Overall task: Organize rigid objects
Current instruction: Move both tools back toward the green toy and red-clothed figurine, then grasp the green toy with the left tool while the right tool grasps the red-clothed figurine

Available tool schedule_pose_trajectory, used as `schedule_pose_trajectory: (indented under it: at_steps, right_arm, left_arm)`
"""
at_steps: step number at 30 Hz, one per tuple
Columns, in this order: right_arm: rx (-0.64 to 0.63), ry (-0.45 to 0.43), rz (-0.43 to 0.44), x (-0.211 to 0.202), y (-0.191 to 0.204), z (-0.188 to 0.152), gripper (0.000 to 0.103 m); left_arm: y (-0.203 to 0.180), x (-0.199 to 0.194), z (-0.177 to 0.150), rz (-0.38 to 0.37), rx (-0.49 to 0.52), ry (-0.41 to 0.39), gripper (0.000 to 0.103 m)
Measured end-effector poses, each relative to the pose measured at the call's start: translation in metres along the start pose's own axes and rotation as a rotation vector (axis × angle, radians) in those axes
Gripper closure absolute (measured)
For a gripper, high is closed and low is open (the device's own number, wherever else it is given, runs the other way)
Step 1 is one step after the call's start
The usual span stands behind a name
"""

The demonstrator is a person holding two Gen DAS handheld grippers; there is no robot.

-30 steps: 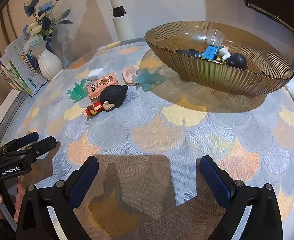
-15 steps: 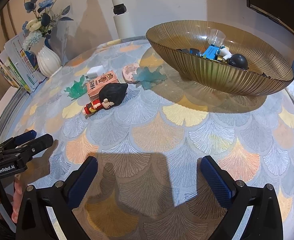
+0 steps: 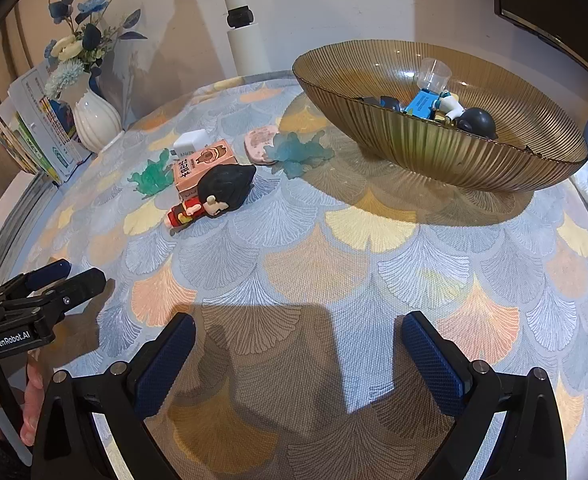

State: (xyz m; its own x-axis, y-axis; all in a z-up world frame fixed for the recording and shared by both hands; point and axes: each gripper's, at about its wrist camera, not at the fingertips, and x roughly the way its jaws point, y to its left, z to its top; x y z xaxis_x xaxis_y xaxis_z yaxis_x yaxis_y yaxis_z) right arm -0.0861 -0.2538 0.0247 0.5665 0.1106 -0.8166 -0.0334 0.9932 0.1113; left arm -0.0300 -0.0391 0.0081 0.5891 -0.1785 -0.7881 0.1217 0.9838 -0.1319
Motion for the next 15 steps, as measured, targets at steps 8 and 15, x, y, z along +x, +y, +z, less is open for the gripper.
schedule_pose_trajectory:
  at_steps: [8,15]
  right_arm:
    - [-0.024,0.016,-0.031,0.003,0.005,0.0,0.0]
    - [-0.031,0.089,0.015,0.005,0.011,0.01,0.0]
  left_arm:
    - [0.004,-0.002,0.003,-0.021,-0.021,0.007,0.001]
    - [0.006,-0.002,0.059,-0.083,0.07,0.001,0.002]
